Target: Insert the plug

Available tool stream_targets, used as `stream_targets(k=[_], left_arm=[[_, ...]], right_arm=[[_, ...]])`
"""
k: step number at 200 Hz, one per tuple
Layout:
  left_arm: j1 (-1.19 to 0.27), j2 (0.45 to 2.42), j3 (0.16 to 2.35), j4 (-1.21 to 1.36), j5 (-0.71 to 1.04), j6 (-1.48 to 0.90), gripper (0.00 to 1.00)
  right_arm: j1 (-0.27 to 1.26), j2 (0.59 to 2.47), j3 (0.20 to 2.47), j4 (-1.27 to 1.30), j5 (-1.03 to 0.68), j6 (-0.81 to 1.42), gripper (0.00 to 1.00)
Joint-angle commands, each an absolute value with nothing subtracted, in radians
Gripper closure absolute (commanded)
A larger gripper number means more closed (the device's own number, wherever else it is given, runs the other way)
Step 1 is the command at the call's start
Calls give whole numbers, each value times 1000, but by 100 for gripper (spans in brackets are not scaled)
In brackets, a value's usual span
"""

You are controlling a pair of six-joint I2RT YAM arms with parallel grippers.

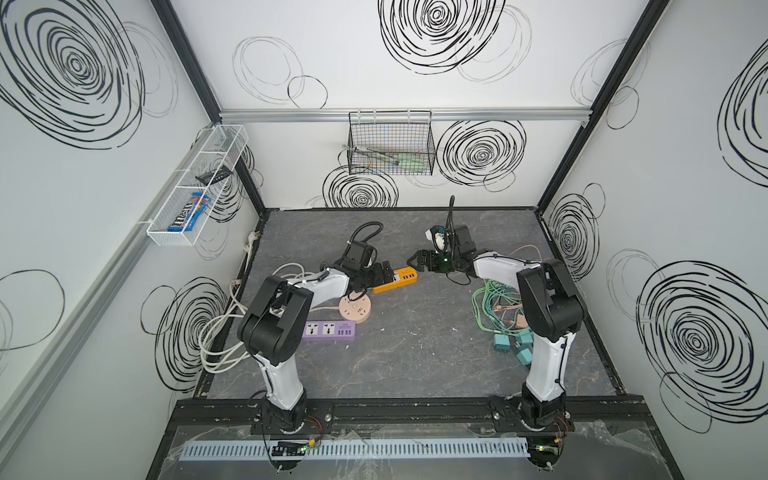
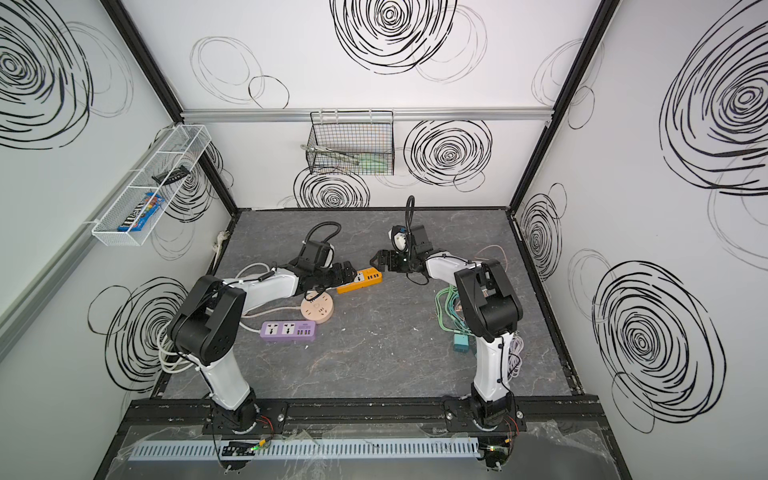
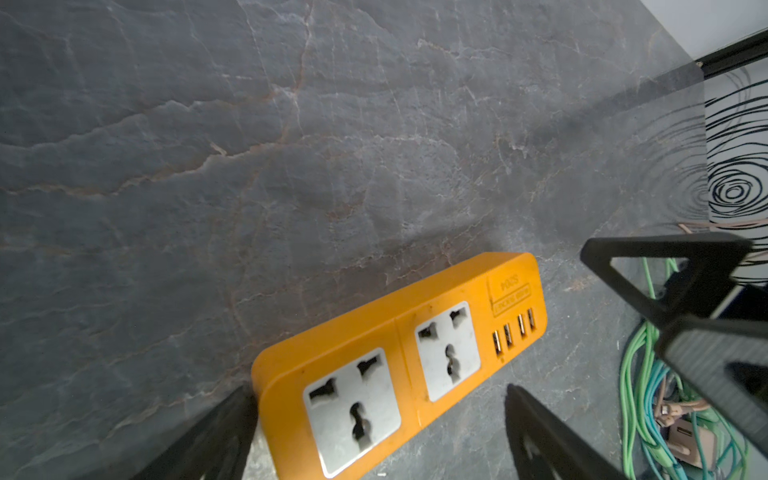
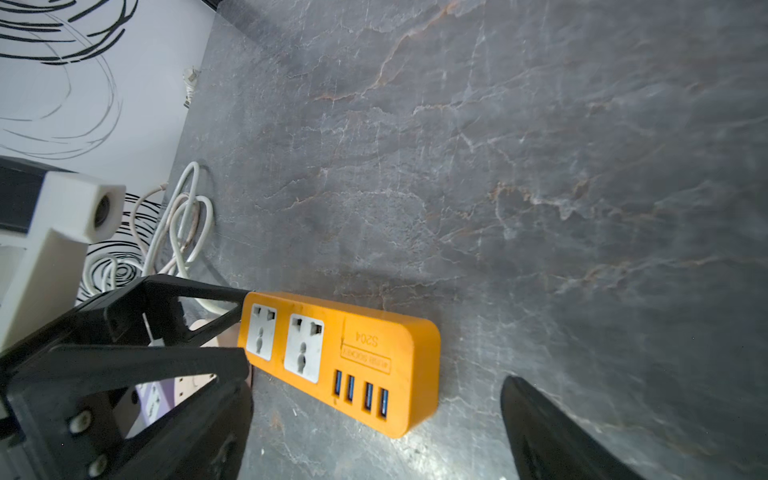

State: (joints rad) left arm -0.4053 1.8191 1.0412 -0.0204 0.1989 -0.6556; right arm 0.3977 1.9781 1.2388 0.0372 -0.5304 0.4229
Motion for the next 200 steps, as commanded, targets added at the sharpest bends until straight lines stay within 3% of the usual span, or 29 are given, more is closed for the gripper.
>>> stream_targets(k=[1, 94, 200], left_arm=[[-417, 1860, 1085, 25, 230, -664, 4], [-499, 1975, 1229, -15, 256, -637, 4], [-644, 2089, 1404, -70, 274, -663, 4]], right_arm=[[407, 2008, 1246, 67, -588, 492, 3], [394, 1926, 1110, 90, -616, 437, 0], [274, 1770, 915, 111, -603, 446, 0]])
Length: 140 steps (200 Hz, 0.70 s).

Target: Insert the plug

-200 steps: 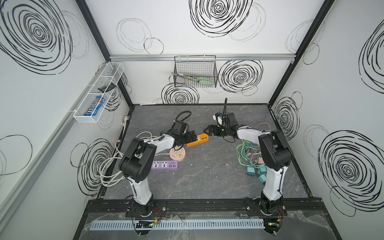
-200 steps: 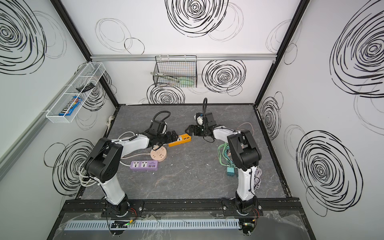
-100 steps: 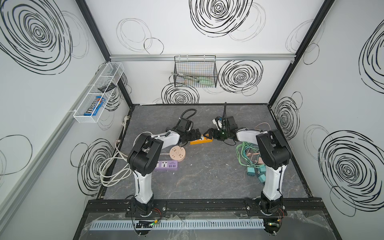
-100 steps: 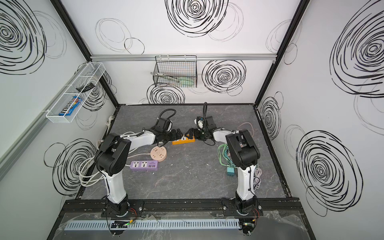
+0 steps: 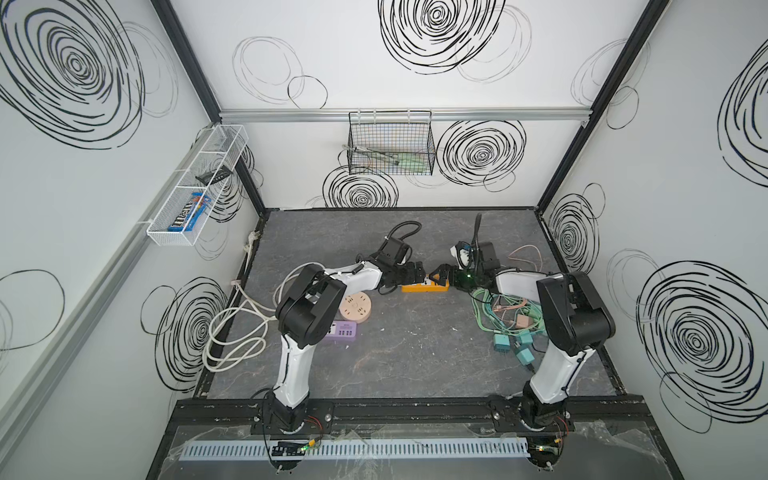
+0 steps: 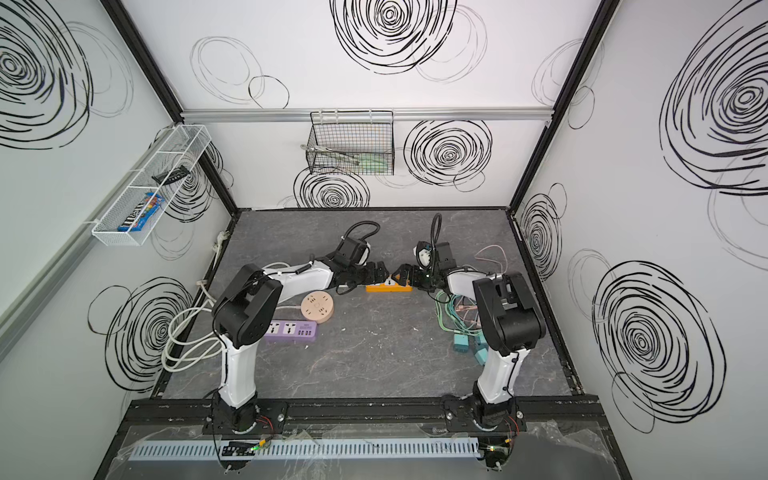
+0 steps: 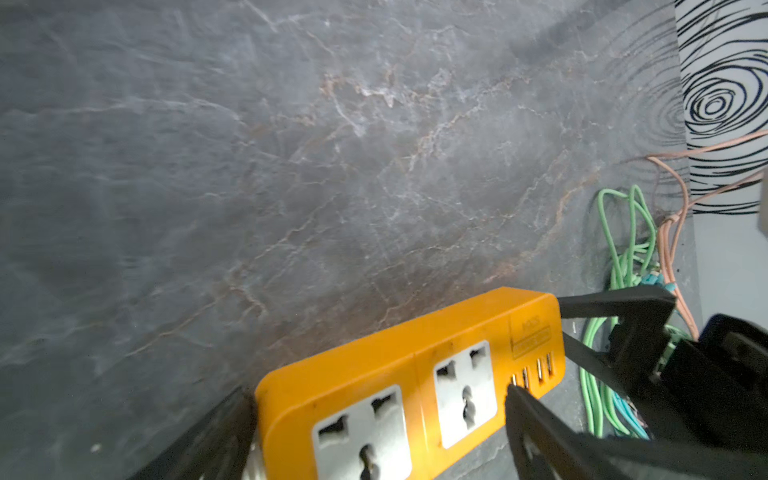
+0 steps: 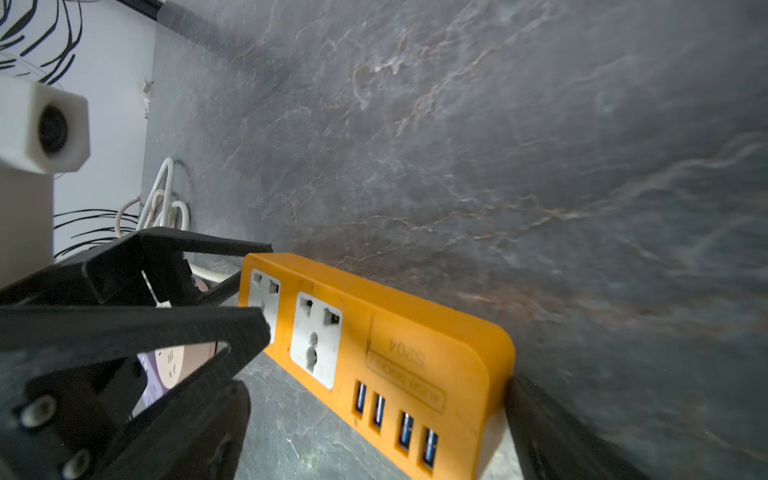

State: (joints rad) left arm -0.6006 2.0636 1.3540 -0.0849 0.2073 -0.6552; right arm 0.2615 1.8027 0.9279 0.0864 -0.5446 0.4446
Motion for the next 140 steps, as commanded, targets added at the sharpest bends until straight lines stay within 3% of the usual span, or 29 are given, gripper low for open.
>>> stream_targets(k=[1, 56, 96, 140], left_arm=[[-643, 2088, 1404, -72, 271, -663, 4], [-543, 1953, 1246, -25, 212, -666, 4], [-517, 1870, 1199, -55, 199, -614, 4], [-534, 1770, 1142, -58, 185, -589, 4]], right_arm=[[274, 1770, 914, 111, -603, 445, 0], [287, 1781, 926, 106, -611, 448, 1], [277, 1673, 906, 8, -374, 469, 3], [272, 1435, 800, -146, -150, 454, 3]])
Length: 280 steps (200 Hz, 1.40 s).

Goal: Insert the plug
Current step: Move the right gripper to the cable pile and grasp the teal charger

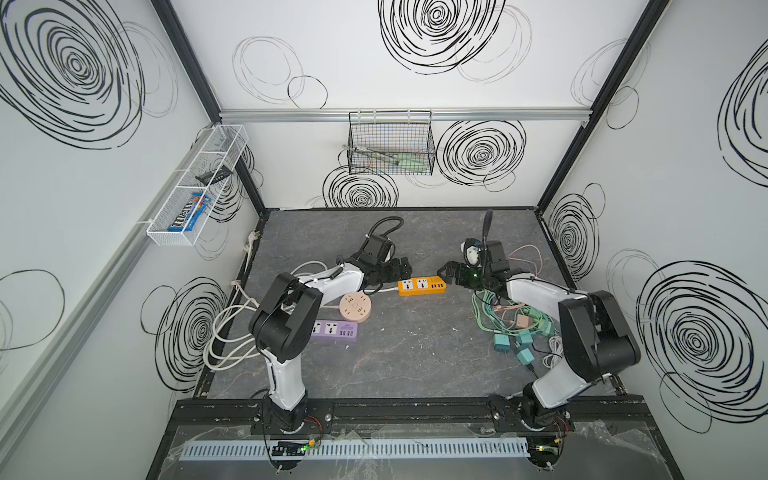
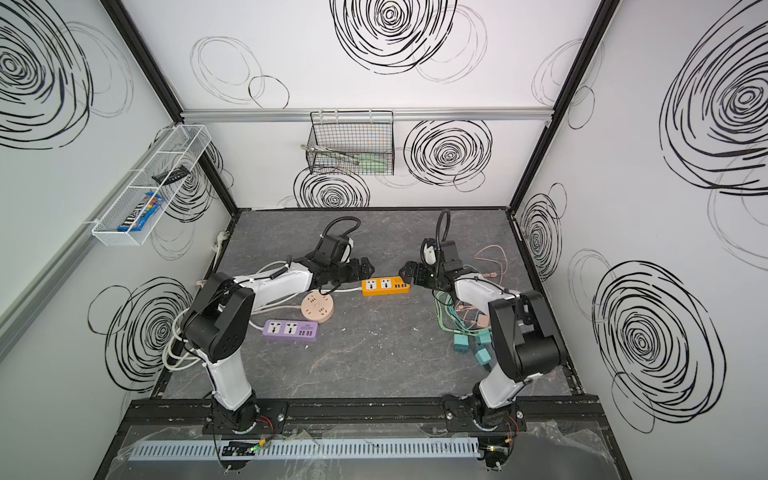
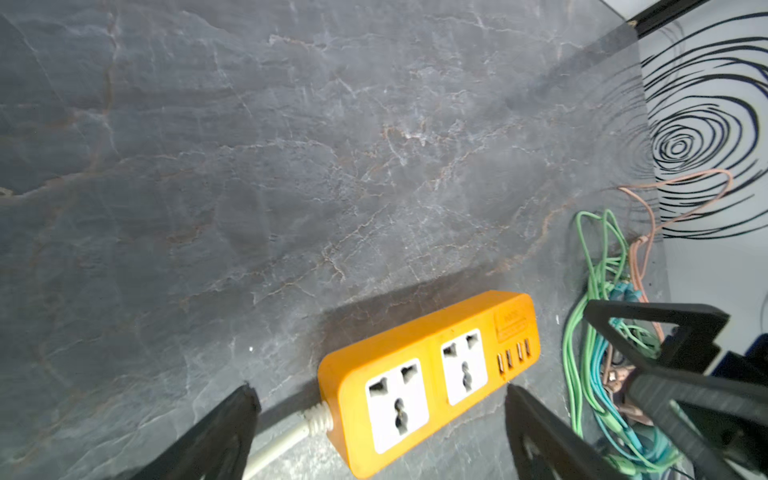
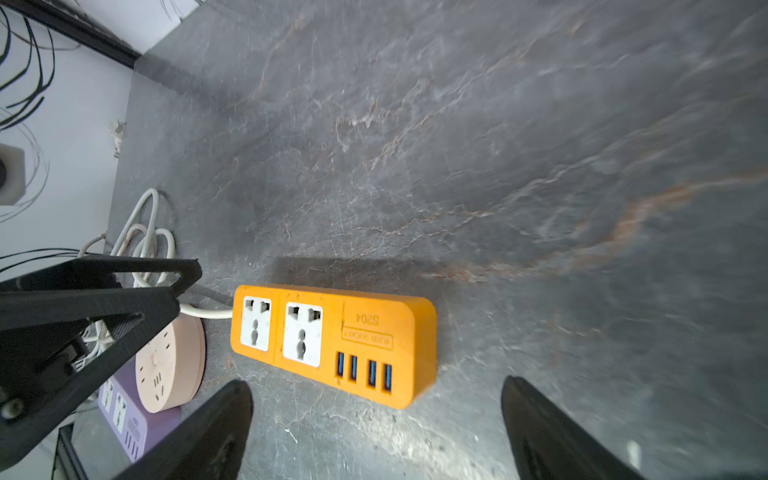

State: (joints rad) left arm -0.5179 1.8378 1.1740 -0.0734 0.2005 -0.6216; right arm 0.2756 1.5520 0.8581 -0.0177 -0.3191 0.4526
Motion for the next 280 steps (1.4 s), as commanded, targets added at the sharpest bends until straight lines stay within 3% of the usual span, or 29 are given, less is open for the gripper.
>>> stream_targets(k=[1, 27, 63, 101, 168, 197, 253, 280], left_arm=[[-536, 1768, 1141, -59, 185, -589, 4], [-542, 1704, 1100, -49, 157, -587, 4], [-561, 1628, 1042, -27, 167, -599, 4], [-595, 1571, 1009, -34, 117, -610, 4], [-590, 1567, 1012, -4, 118, -629, 4], [-585, 1572, 1015, -6, 116, -628, 4], [-579, 1586, 1014, -5, 119, -630, 4], [-575, 1586, 1008, -5, 116, -629, 4]], right_arm=[[272, 1426, 797, -151, -144, 453, 3], [266, 1218, 696, -247, -16, 504, 3], [245, 905, 566, -341, -62, 517, 3], [230, 688, 525, -549, 8, 701, 3], [220, 716, 479, -615, -31, 813, 3], [221, 720, 436, -633, 44, 894, 3], [220, 780, 390, -568, 8, 894, 0], [221, 796, 382, -562, -14, 890, 7]])
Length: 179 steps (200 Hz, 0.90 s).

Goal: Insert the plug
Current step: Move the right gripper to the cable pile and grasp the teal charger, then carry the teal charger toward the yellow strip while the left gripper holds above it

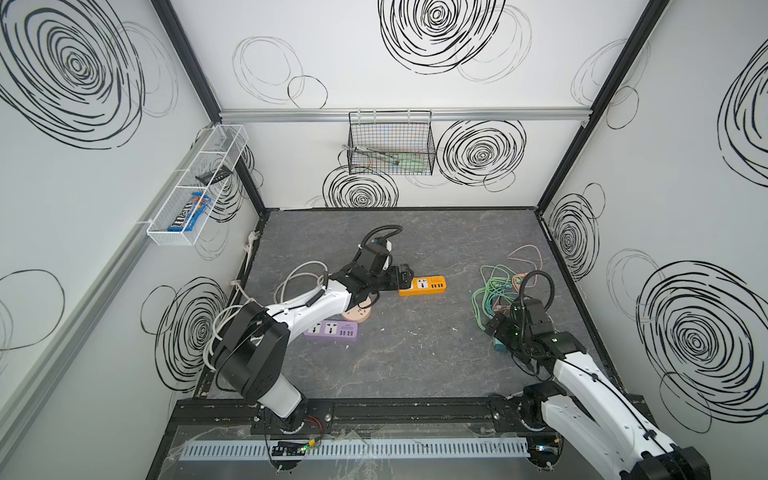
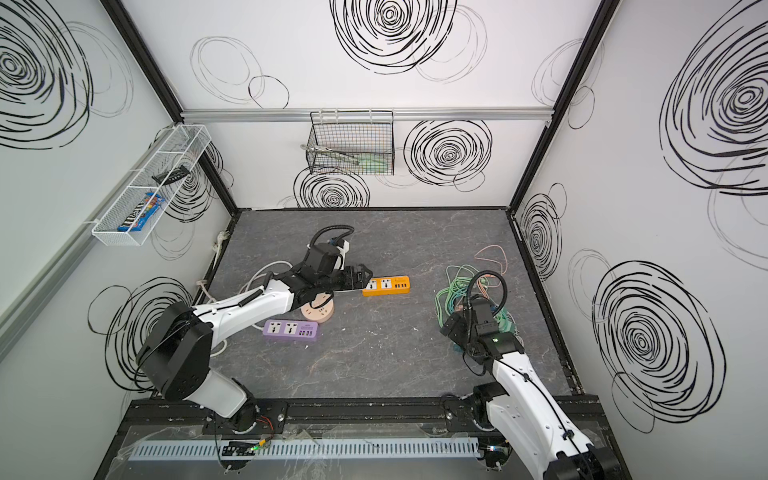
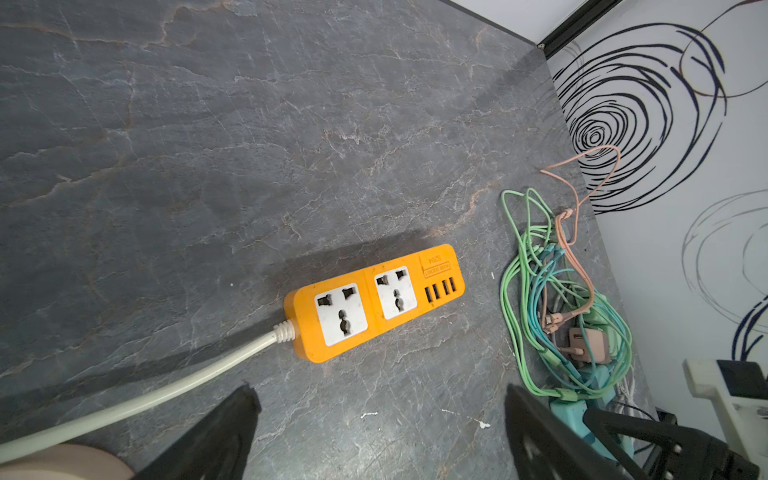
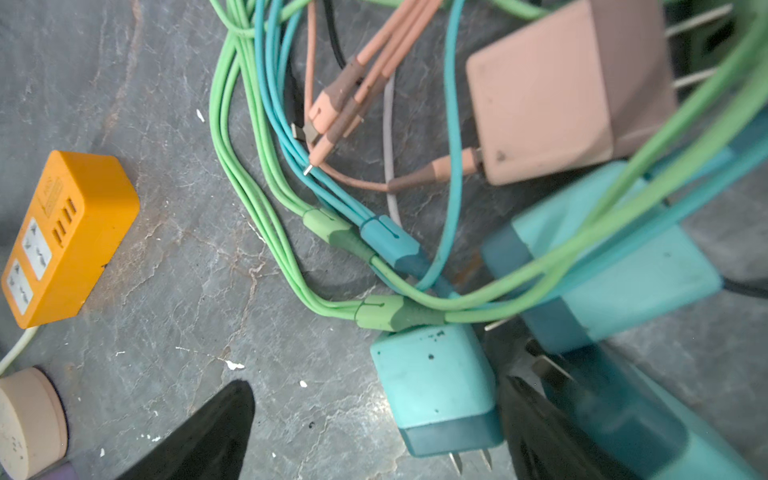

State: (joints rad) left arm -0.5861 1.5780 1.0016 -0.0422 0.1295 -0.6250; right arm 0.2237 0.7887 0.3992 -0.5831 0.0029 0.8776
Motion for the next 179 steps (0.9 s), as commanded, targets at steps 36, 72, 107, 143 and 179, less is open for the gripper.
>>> stream_targets(k=[36, 72, 107, 143, 179], left_arm=[[-572, 1586, 990, -3, 115, -630, 4], [-563, 1579, 968, -4, 121, -634, 4], [-551, 1576, 962, -8, 120, -629, 4], [-543, 1574, 957, -5, 126, -626, 4], [-542, 1573, 959, -5, 145, -612, 4]], right_arm=[[222, 817, 348, -502, -83, 871, 16], [229, 868, 359, -504, -92, 870, 28], [243, 946, 371, -523, -40, 846, 35], [321, 1048, 414, -559, 43, 825, 41], [443, 1066, 452, -568, 125, 844, 55]])
